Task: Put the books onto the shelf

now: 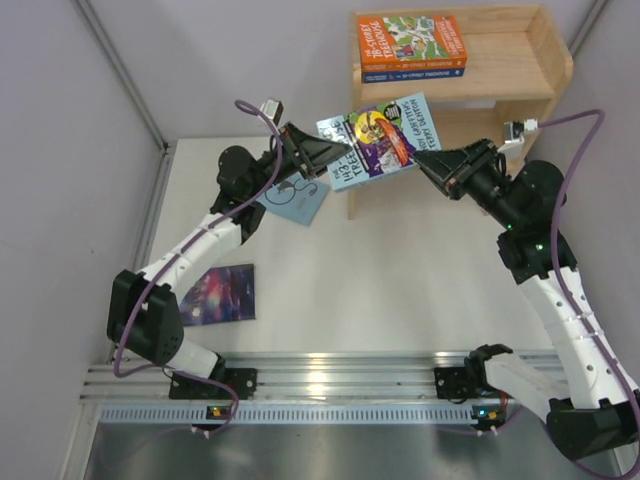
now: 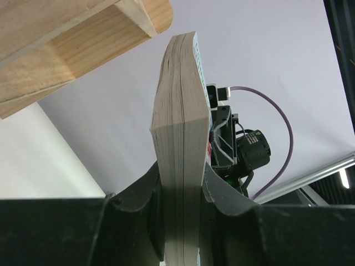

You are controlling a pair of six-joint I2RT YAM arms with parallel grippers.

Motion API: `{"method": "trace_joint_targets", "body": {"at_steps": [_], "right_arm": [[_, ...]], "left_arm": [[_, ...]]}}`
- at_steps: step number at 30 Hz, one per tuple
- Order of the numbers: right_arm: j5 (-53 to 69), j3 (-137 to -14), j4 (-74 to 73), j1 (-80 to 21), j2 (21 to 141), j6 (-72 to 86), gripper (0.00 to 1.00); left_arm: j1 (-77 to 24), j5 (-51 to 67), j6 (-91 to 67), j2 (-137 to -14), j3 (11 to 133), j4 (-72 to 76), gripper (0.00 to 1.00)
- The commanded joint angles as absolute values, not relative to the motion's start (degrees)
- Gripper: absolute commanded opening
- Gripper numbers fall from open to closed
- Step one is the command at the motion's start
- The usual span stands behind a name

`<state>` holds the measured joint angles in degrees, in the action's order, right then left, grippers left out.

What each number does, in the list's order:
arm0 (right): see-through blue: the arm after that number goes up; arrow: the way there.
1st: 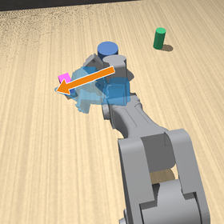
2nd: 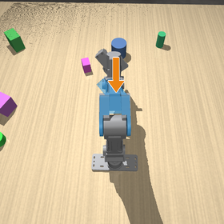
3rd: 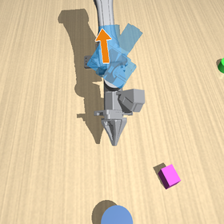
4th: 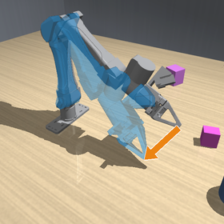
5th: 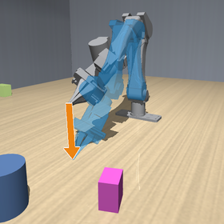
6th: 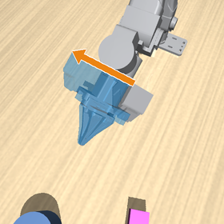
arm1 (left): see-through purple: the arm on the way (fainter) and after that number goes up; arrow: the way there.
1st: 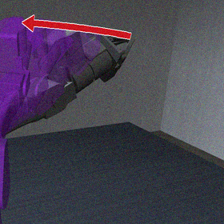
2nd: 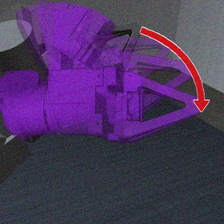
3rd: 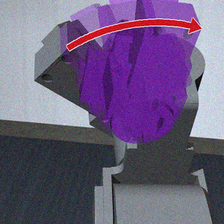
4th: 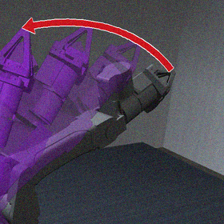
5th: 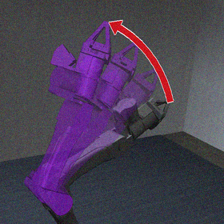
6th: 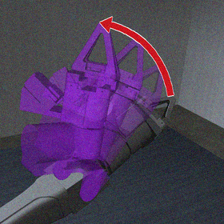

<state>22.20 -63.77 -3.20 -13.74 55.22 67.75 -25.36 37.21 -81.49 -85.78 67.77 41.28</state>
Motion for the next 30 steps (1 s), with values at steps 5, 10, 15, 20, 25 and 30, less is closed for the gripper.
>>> {"method": "trace_joint_targets", "body": {"at_steps": [5,10,15,20,25,30], "right_arm": [[18.3,-78.4,1.1,-13.1,57.7,68.3,0.0],[16.4,-89.6,-3.7,-12.7,62.4,63.3,0.0],[17.8,-97.0,-4.1,-9.9,66.8,62.2,0.0],[19.9,-107.1,-4.5,-4.5,73.5,64.0,0.0],[26.9,-122.0,-4.9,-0.9,86.2,67.7,0.0],[28.4,-128.1,-4.9,-0.4,93.7,68.6,0.0]], "left_arm": [[-25.7,37.0,-79.8,-79.2,71.5,37.6,0.72],[-25.1,36.3,-77.2,-75.7,70.6,34.2,0.82],[-24.3,37.4,-75.4,-71.6,69.3,32.4,0.85],[-23.9,33.8,-68.7,-65.9,66.6,22.8,0.85],[-23.8,31.6,-62.1,-62.8,64.3,16.6,0.86],[-23.8,30.9,-59.9,-61.1,61.7,14.7,0.85]]}}
